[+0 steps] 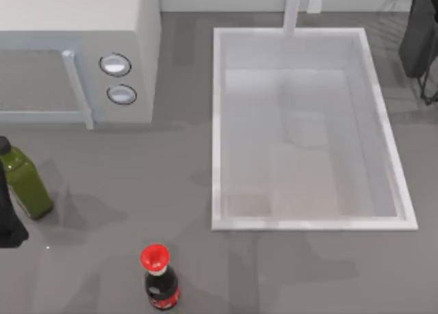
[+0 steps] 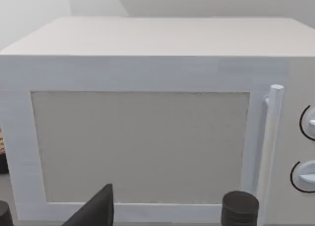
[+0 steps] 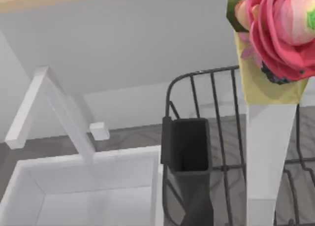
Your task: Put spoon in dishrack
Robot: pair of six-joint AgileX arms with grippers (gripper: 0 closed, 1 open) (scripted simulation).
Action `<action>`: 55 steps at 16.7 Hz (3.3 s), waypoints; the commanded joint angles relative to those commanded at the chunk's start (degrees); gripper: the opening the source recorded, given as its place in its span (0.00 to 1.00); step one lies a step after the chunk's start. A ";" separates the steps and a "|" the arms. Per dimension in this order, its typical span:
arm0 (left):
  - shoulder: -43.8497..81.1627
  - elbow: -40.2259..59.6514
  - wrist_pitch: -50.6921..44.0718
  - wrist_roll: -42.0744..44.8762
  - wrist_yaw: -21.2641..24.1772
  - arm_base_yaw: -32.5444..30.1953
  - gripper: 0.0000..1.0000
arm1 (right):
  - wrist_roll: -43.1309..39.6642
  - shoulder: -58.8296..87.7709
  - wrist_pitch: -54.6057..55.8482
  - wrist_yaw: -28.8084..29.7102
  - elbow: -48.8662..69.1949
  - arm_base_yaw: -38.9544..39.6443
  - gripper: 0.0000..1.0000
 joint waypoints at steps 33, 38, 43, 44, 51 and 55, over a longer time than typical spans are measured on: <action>0.00 0.00 0.00 0.00 0.00 0.00 1.00 | -2.64 38.81 73.77 10.26 -12.58 3.81 0.00; 0.00 0.00 0.00 0.00 0.00 0.00 1.00 | -2.64 38.81 73.77 10.26 -12.58 3.81 0.15; 0.00 0.00 0.00 0.00 0.00 0.00 1.00 | -2.64 38.81 73.77 10.26 -12.58 3.81 0.53; 0.00 0.00 0.00 0.00 0.00 0.00 1.00 | -2.64 38.81 73.77 10.26 -12.58 3.81 0.60; 0.00 0.00 0.00 0.00 0.00 0.00 1.00 | -2.64 38.81 73.77 10.26 -12.58 3.81 1.00; 0.00 0.00 0.00 0.00 0.00 0.00 1.00 | -2.64 38.81 73.77 10.26 -12.58 3.81 1.00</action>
